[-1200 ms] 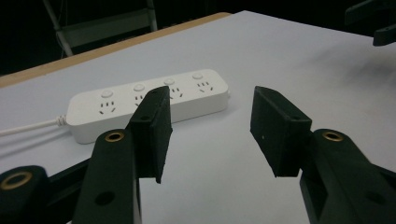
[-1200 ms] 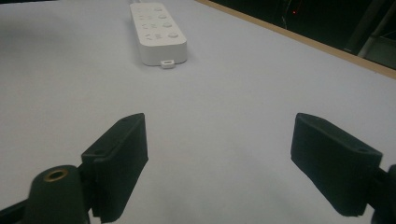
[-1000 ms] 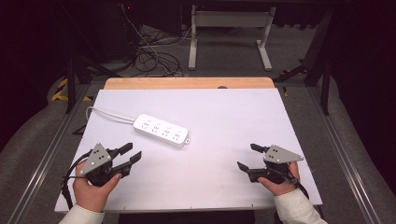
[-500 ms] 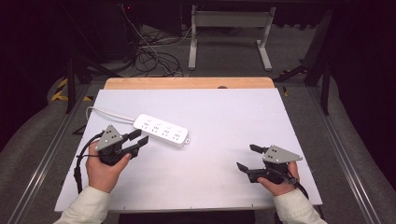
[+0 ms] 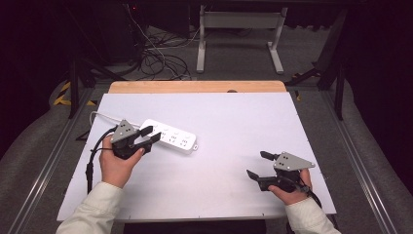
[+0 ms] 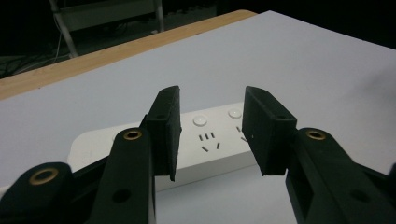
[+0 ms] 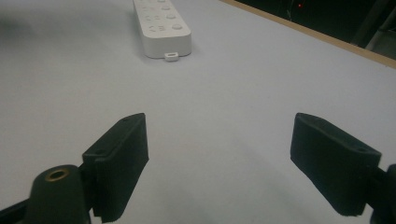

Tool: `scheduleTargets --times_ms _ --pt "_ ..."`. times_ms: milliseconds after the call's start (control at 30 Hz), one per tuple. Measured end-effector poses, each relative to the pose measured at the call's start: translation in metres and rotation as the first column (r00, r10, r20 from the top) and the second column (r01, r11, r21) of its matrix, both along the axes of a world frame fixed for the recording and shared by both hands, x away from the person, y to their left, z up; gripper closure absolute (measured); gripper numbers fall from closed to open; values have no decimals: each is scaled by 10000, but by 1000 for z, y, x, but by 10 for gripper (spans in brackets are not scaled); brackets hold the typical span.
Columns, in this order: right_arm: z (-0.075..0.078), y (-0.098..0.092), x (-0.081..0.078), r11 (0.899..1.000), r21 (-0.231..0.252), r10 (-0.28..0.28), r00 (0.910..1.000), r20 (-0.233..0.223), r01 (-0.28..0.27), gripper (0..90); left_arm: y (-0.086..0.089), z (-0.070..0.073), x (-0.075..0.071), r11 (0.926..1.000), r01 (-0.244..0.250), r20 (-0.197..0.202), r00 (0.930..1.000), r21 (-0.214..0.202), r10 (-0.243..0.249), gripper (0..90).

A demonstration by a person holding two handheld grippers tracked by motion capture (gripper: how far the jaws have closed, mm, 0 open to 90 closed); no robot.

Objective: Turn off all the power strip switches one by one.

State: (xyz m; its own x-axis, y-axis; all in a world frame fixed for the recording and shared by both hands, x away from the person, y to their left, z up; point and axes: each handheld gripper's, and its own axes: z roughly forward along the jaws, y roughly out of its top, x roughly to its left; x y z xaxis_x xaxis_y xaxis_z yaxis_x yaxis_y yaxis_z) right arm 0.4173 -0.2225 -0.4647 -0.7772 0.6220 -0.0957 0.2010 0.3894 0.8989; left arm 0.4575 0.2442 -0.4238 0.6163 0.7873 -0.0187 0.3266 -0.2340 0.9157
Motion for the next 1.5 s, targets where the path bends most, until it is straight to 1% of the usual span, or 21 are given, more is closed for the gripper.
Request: scheduleTargets --times_ms 100,200,233,333,367,400,433,467,533,667,733,767,900,1033,1067,1167,1233,1267,1367,1467,1500 --pt "0 0 0 10000 18 37 10000 -7 -37 197 -1 -1 6 10000 -38 -114 9999 -25 38 583" --pt "0 0 0 10000 27 34 10000 5 -34 197 -2 -2 10 9999 -60 -70 10000 158 61 591" --pt "0 -1 0 10000 30 36 10000 7 -36 197 -2 -3 11 10000 -38 -142 9999 91 39 602" --pt "0 0 0 10000 20 72 10000 -7 -72 197 0 -5 15 9996 -176 107 9998 240 174 653" --pt "0 0 0 10000 -6 57 10000 8 -57 197 0 -6 17 9996 -214 77 9997 196 212 671" --pt "0 1 0 10000 -27 64 10000 20 -64 197 2 -7 19 9993 -267 85 9996 252 265 695" --pt "0 1 0 10000 -17 75 10000 29 -75 197 2 -7 19 9993 -267 85 9996 252 265 742" --pt "0 1 0 10000 -16 80 10000 34 -79 197 3 -9 23 9987 -429 -49 9991 259 430 812" --pt "0 1 0 10000 -34 67 10000 41 -67 197 4 -11 26 9984 -551 -101 9984 135 553 900" --pt "-1 1 0 10000 -38 75 10000 -29 -75 197 5 -13 35 9972 -740 -185 9971 -139 737 900" --pt "-1 1 0 9999 -95 102 9999 -1 -102 197 5 -15 41 9963 -857 -252 9960 60 858 900" --pt "-2 2 0 9999 -113 119 9999 -9 -119 197 5 -15 41 9963 -857 -252 9960 60 858 900" --pt "-2 2 0 9999 -86 148 9999 -42 -148 197 3 -19 54 9941 -1057 -494 9930 240 1068 900" --pt "-2 2 0 9998 -116 169 9998 -46 -170 197 2 -24 62 9926 -1186 -611 9909 251 1200 900" --pt "-2 2 0 9998 -105 176 9998 -51 -176 197 3 -27 67 9908 -1333 -795 9877 242 1348 900" --pt "-2 3 0 9997 -109 198 9998 -59 -199 197 6 -32 75 9857 -1601 -944 9818 532 1646 900" --pt "-2 3 0 9997 -109 238 9997 -64 -239 197 6 -33 77 9847 -1646 -1023 9801 575 1698 900" --pt "-3 3 0 9996 -103 251 9997 -70 -252 197 6 -35 80 9822 -1731 -1069 9778 727 1803 900" --pt "-3 3 0 9996 -80 276 9995 -123 -277 197 4 -37 84 9794 -1704 -1194 9758 1087 1830 900" --pt "-3 3 0 9995 -75 293 9995 -127 -294 197 2 -38 86 9785 -1685 -1254 9750 1191 1832 900" --pt "-3 3 1 9995 -74 307 9995 -84 -307 197 0 -39 88 9766 -1724 -1303 9733 1287 1890 900"
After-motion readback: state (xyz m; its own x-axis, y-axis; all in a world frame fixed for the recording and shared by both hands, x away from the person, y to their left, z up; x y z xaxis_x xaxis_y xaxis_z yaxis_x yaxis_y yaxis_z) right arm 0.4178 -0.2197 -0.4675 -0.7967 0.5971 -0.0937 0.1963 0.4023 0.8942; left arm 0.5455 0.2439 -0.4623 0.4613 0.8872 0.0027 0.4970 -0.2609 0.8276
